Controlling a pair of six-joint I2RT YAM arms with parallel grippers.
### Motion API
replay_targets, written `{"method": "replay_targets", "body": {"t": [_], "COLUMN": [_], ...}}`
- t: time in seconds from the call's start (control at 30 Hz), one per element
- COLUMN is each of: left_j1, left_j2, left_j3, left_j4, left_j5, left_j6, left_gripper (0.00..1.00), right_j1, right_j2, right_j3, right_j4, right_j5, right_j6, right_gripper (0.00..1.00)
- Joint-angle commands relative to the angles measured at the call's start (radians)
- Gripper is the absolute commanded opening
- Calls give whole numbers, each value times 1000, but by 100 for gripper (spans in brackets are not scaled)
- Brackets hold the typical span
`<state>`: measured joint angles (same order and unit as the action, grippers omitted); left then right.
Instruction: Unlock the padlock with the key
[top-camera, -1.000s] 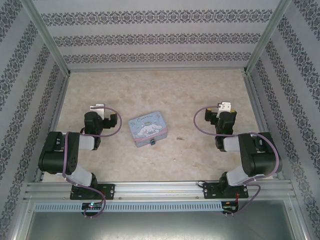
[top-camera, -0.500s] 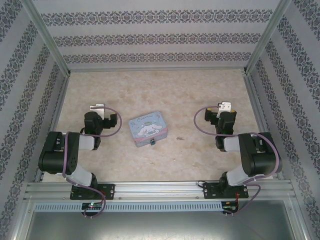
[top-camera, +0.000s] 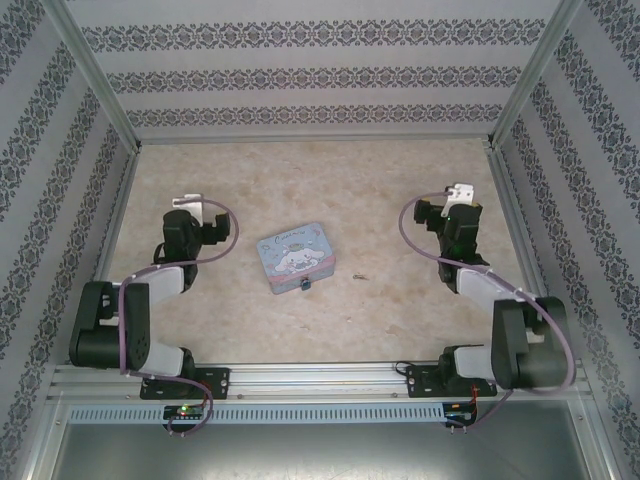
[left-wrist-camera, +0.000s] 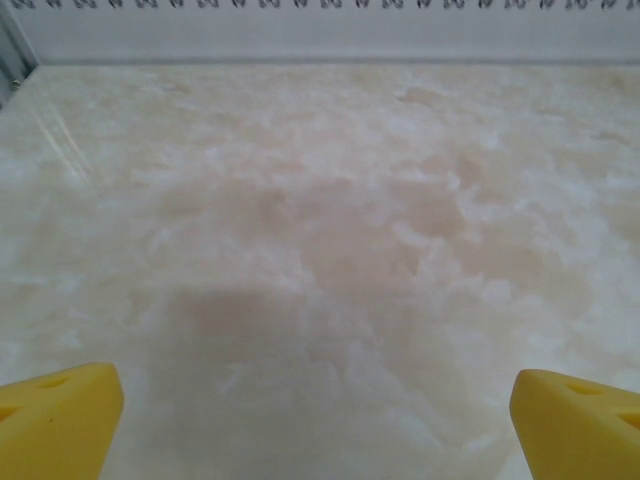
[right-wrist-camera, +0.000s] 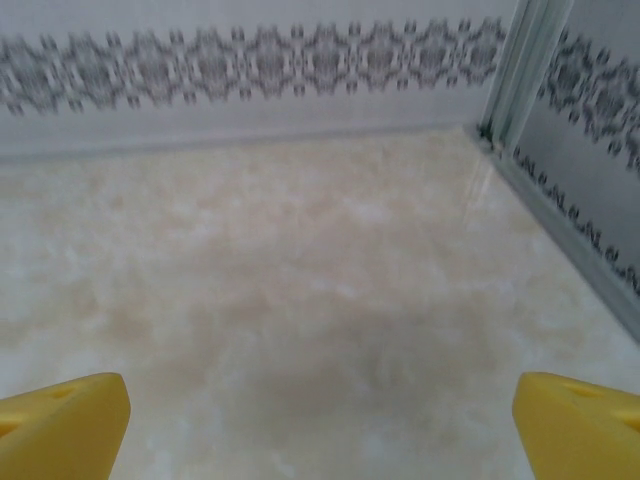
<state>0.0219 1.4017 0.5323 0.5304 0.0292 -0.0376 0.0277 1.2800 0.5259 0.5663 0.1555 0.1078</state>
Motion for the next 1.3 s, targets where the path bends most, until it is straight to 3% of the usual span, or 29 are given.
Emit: {"method": "replay_targets", "body": {"t": [0.0,0.1,0.2,0.3,0.5,0.7,0.93,1.27], "left_j1": [4,4,1,-9,-73,-187,-335,-382], "left_j2": [-69,-124,-170,-203,-266,-353,-336,-200], "left_j3": [83,153,219,260,267,156,82,119], "left_j4": [-248,-405,-573,-716,-862,-845,-768,-667], "left_j5": [-27,-27,10,76,215,255,216,250], "left_j6": [-73,-173,-298,-410,-547,-672,-749,-777], "left_gripper": [100,100,100,100,100,100,100,100], "right_j1": [-15,-25,-8,61,294,466,532,558], "right_j2": [-75,-101,-89,-80,-18,90,200,245], "right_j3": [54,149,220,276,365,376,409,416], "right_j4": [-169,-348,-438,-556,-767,-743,-704,-693], "right_j5": [-71,-185,-429,-516,-510,-539,-536,-526], "right_j6": [148,263,293,273,231,302,395,428], "right_gripper": [98,98,98,98,95,90,85,82]}}
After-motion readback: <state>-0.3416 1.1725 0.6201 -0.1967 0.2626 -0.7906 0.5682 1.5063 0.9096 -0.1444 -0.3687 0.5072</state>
